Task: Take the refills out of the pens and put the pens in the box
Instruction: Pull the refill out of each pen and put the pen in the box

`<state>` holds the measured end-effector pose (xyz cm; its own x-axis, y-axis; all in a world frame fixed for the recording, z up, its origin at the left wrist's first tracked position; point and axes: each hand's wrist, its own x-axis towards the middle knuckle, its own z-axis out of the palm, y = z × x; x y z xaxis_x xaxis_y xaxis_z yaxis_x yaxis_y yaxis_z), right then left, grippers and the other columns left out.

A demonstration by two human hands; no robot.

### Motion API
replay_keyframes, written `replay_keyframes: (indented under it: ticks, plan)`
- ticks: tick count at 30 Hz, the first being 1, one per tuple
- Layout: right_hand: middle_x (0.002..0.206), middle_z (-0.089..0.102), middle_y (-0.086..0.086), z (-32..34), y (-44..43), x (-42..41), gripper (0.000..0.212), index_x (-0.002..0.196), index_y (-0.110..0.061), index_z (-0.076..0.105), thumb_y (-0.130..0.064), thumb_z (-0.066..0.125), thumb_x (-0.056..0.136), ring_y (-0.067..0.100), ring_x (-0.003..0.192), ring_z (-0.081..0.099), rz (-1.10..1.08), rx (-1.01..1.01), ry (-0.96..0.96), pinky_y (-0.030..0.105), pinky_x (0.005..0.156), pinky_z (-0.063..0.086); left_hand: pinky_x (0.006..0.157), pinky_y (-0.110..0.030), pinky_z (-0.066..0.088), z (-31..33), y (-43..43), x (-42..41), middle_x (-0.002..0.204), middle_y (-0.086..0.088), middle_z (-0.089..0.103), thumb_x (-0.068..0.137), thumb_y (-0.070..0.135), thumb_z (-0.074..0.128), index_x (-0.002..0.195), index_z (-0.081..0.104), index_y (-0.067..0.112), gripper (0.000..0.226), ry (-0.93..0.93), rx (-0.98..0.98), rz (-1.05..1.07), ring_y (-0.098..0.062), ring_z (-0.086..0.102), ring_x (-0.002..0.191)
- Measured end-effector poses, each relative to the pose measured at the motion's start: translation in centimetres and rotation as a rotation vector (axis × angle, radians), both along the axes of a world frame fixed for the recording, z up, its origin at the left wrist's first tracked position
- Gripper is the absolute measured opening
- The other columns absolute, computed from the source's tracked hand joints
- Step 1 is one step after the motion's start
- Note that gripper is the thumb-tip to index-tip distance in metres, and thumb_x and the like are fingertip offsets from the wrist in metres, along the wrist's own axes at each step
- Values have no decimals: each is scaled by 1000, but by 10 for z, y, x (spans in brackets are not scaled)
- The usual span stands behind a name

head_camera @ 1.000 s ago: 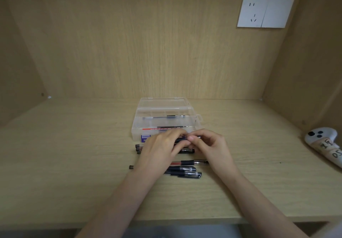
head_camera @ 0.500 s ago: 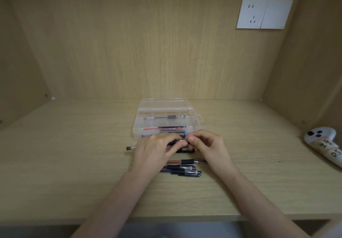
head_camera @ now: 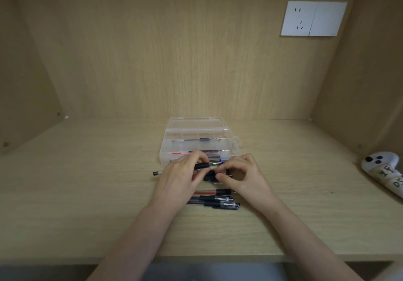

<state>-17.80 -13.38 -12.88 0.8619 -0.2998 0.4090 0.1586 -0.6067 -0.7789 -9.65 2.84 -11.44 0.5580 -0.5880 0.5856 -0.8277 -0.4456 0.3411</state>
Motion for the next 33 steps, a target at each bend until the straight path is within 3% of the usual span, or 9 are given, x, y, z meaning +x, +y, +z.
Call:
replay_keyframes:
  ticks: [6, 9, 12, 21, 28, 33]
  plan:
    - [84, 64, -18, 5, 1, -3, 13, 83, -33, 71, -32, 77, 72, 2, 97, 44, 25, 130, -18, 6, 81, 32, 65, -27, 50, -4, 0, 2, 91, 16, 61, 84, 32, 64, 95, 57, 28, 14, -37, -51, -62, -4, 60, 80]
    - [80, 64, -16, 4, 1, 0, 7, 76, -32, 71, -27, 76, 74, 3, 92, 45, 11, 140, -41, 8, 80, 33, 62, -26, 49, -4, -1, 3, 92, 16, 59, 85, 40, 56, 94, 58, 30, 14, -55, -52, -101, -3, 58, 78]
    - [75, 64, -17, 2, -1, 0, 15, 71, -33, 69, -20, 75, 76, 2, 86, 46, 0, 118, -67, 10, 78, 33, 61, -19, 44, -5, -1, 3, 92, 16, 56, 85, 44, 54, 94, 62, 30, 18, -57, -63, -125, -3, 57, 77]
    - [73, 64, -7, 2, -4, 0, 6, 73, -22, 72, -18, 74, 76, 2, 84, 47, 27, 103, -87, 10, 76, 34, 64, -26, 46, -7, -4, 2, 88, 14, 59, 83, 53, 43, 95, 66, 29, 36, 52, -82, -154, -5, 57, 81]
    - [77, 66, -7, 0, -4, -1, 5, 74, -19, 72, -15, 73, 78, 6, 87, 50, 56, 93, -121, 14, 78, 36, 71, -23, 45, -7, -1, 3, 90, 17, 61, 87, 35, 60, 97, 68, 27, 15, 113, -100, -200, -1, 56, 84]
    - [78, 66, -6, 1, -4, -2, 5, 78, -17, 72, -12, 71, 79, 9, 89, 52, 53, 51, -175, 16, 79, 37, 68, -21, 44, -5, -3, 1, 92, 16, 61, 88, 40, 55, 97, 64, 28, 18, 61, -97, -196, -1, 57, 84]
